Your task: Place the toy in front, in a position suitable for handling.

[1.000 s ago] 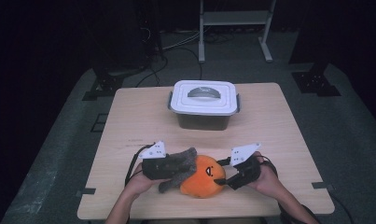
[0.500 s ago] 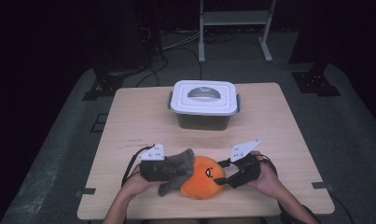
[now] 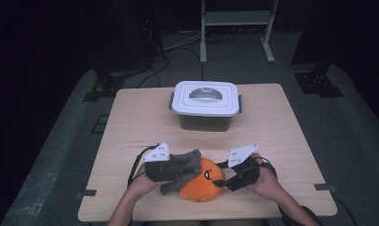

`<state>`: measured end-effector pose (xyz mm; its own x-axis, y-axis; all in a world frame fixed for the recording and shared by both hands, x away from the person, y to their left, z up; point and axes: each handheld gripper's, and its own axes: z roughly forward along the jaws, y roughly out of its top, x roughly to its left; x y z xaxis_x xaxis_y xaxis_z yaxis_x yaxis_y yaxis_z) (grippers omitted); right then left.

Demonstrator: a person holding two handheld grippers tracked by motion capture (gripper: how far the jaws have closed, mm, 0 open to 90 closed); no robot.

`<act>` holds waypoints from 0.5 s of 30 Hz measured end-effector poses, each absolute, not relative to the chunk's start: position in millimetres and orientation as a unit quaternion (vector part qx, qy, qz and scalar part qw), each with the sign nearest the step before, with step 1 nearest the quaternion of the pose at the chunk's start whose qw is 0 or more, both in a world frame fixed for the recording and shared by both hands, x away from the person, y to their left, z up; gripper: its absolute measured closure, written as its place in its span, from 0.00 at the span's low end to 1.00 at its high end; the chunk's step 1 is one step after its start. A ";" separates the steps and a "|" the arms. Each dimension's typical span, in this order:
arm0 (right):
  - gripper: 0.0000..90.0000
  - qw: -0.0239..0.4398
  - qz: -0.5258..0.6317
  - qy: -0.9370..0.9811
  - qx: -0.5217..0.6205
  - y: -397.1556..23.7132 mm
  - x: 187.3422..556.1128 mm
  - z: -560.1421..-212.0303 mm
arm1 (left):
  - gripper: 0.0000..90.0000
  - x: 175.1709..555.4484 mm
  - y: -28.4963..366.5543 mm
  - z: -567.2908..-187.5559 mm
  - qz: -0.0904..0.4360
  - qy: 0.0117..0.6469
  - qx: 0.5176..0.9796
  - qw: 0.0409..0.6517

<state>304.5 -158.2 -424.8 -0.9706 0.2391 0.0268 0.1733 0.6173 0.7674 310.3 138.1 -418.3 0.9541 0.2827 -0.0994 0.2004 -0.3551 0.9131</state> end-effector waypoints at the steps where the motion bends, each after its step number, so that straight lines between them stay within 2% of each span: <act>1: 0.44 0.039 0.423 0.898 0.113 -159.8 305.7 -426.0 | 0.78 310.3 138.1 -418.3 0.038 0.147 0.822 0.549; 9: 0.45 0.025 0.422 0.898 0.126 -170.5 312.5 -432.6 | 0.78 319.2 160.6 -432.1 0.057 0.190 0.835 0.512; 15: 0.45 0.013 0.422 0.895 0.142 -179.3 316.1 -437.1 | 0.78 318.2 160.4 -429.0 0.046 0.186 0.827 0.528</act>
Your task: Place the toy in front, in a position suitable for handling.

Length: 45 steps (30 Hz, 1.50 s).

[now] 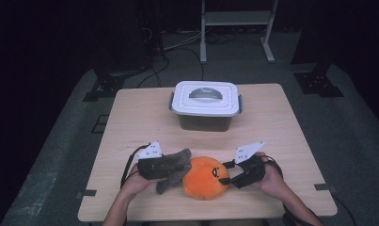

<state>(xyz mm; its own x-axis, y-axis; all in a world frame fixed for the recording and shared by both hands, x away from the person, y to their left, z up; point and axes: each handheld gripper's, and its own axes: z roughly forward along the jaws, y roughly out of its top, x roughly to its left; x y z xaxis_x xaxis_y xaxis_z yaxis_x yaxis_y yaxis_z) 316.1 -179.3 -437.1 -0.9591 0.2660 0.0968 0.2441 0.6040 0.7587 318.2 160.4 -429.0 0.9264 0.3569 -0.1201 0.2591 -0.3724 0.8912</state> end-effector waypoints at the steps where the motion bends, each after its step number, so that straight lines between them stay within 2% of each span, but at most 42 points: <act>1: 0.45 0.016 0.419 0.897 0.142 -179.3 315.4 -437.5 | 0.78 317.1 158.7 -427.6 0.045 0.180 0.825 0.533; 4: 0.45 0.021 0.417 0.899 0.131 -179.3 314.0 -437.7 | 0.78 310.8 145.9 -421.7 0.036 0.154 0.822 0.547; 11: 0.47 0.029 0.413 0.901 0.128 -177.9 309.5 -436.6 | 0.78 314.3 151.3 -426.3 0.040 0.170 0.829 0.531; 15: 0.47 0.036 0.411 0.902 0.125 -174.5 307.0 -434.9 | 0.78 316.9 158.1 -425.5 0.087 0.198 0.842 0.494; 17: 0.47 0.042 0.411 0.903 0.123 -174.8 305.8 -434.7 | 0.79 317.7 161.2 -421.1 0.096 0.213 0.833 0.502; 21: 0.46 0.053 0.415 0.900 0.124 -169.5 300.8 -430.3 | 0.79 313.9 154.5 -412.8 0.077 0.199 0.818 0.534; 24: 0.42 0.052 0.418 0.898 0.123 -163.8 298.1 -427.1 | 0.79 308.9 140.9 -411.2 0.063 0.176 0.824 0.535; 27: 0.37 0.029 0.425 0.895 0.130 -166.4 299.4 -425.0 | 0.79 308.5 135.7 -418.6 0.046 0.169 0.831 0.527; 28: 0.36 -0.004 0.441 0.886 0.143 -172.5 303.8 -424.2 | 0.79 307.3 135.6 -418.9 0.055 0.163 0.844 0.507; 30: 0.38 -0.022 0.448 0.880 0.153 -178.7 308.9 -422.2 | 0.79 306.1 136.2 -418.1 0.066 0.160 0.852 0.494; 37: 0.33 -0.059 0.447 0.877 0.165 -169.4 318.1 -430.4 | 0.79 306.5 135.3 -418.1 0.045 0.160 0.843 0.512; 38: 0.36 -0.057 0.441 0.880 0.169 -166.1 317.5 -430.5 | 0.79 306.7 134.7 -416.6 0.047 0.161 0.842 0.513; 41: 0.55 -0.019 0.438 0.885 0.157 -164.2 313.6 -422.1 | 0.80 307.9 133.0 -408.2 0.039 0.157 0.824 0.543; 43: 0.57 0.001 0.442 0.885 0.144 -159.9 308.5 -416.0 | 0.80 307.4 128.4 -402.2 0.039 0.150 0.816 0.557; 45: 0.59 0.015 0.433 0.892 0.129 -154.2 304.3 -413.8 | 0.80 306.1 121.6 -399.6 0.059 0.145 0.827 0.540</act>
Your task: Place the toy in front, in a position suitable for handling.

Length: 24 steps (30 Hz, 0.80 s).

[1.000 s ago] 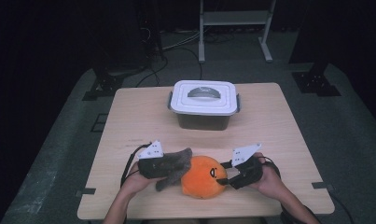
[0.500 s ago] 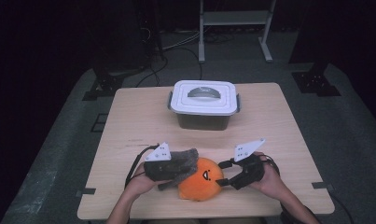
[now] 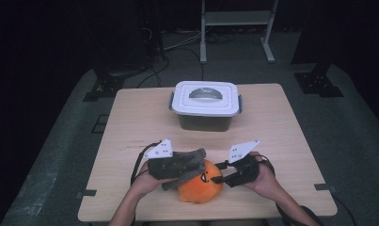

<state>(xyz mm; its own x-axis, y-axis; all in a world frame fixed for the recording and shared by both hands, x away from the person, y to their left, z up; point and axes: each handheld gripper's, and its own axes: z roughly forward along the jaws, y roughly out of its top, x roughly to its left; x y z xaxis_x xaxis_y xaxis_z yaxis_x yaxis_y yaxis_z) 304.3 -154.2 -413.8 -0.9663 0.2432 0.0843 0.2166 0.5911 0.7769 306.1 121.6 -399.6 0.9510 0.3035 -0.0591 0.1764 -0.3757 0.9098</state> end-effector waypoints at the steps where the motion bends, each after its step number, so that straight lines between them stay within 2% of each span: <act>1: 0.59 0.023 0.429 0.894 0.125 -152.7 303.1 -413.4 | 0.80 306.1 119.9 -402.3 0.057 0.147 0.830 0.535; 3: 0.60 0.034 0.421 0.898 0.119 -153.2 302.4 -414.5 | 0.80 306.9 120.8 -408.1 0.060 0.154 0.837 0.522; 14: 0.61 0.019 0.430 0.893 0.134 -161.7 302.7 -419.9 | 0.80 312.1 147.7 -413.8 0.055 0.194 0.841 0.503; 17: 0.60 0.010 0.441 0.886 0.142 -160.8 301.3 -418.3 | 0.80 310.2 143.1 -408.8 0.050 0.186 0.832 0.520; 20: 0.61 0.021 0.449 0.881 0.149 -156.4 299.2 -416.3 | 0.80 305.9 133.0 -401.6 0.038 0.163 0.823 0.543; 24: 0.62 0.021 0.445 0.881 0.160 -158.8 302.7 -417.5 | 0.80 299.0 120.2 -395.7 0.044 0.135 0.836 0.530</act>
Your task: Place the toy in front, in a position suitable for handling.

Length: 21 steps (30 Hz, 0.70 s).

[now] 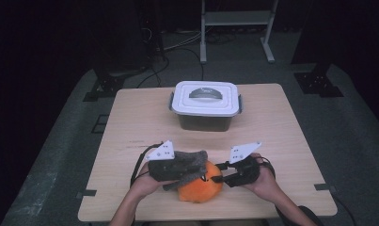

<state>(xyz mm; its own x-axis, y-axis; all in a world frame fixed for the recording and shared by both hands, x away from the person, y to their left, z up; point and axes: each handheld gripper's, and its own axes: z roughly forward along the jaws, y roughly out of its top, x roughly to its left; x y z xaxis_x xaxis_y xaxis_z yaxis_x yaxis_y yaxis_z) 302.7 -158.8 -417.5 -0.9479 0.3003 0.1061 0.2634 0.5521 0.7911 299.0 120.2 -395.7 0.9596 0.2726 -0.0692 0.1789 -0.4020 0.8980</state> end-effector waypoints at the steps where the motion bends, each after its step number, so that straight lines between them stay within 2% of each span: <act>1: 0.64 0.016 0.442 0.880 0.171 -163.3 306.0 -418.6 | 0.80 299.7 120.9 -399.0 0.059 0.142 0.846 0.510; 5: 0.65 0.016 0.443 0.876 0.188 -166.5 309.6 -419.2 | 0.80 309.5 136.4 -410.4 0.068 0.174 0.851 0.492; 8: 0.61 0.017 0.444 0.876 0.188 -165.5 310.1 -419.7 | 0.80 311.7 141.7 -414.3 0.062 0.183 0.848 0.493; 12: 0.45 -0.006 0.460 0.873 0.163 -167.8 312.3 -419.9 | 0.80 311.5 142.6 -415.3 0.069 0.182 0.851 0.487; 14: 0.41 -0.009 0.456 0.876 0.155 -170.1 314.5 -424.3 | 0.80 311.3 140.9 -414.8 0.068 0.182 0.848 0.493; 16: 0.43 -0.016 0.453 0.878 0.154 -169.8 315.4 -428.0 | 0.80 309.9 139.3 -411.9 0.070 0.174 0.847 0.497; 17: 0.54 -0.015 0.452 0.877 0.162 -168.4 314.8 -427.3 | 0.80 309.0 138.7 -409.3 0.072 0.170 0.846 0.501; 18: 0.54 -0.015 0.452 0.877 0.162 -168.4 314.8 -427.3 | 0.80 308.0 138.7 -405.8 0.070 0.166 0.842 0.508; 21: 0.70 -0.026 0.456 0.868 0.192 -168.8 316.5 -421.6 | 0.80 302.1 135.6 -394.5 0.071 0.151 0.832 0.529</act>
<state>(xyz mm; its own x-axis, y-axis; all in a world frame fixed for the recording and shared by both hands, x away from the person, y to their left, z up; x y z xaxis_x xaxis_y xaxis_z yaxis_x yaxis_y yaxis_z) 316.5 -168.8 -421.6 -0.9249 0.3103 0.2198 0.3570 0.5099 0.7827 302.1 135.6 -394.5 0.9441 0.3270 -0.0418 0.1765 -0.3942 0.9019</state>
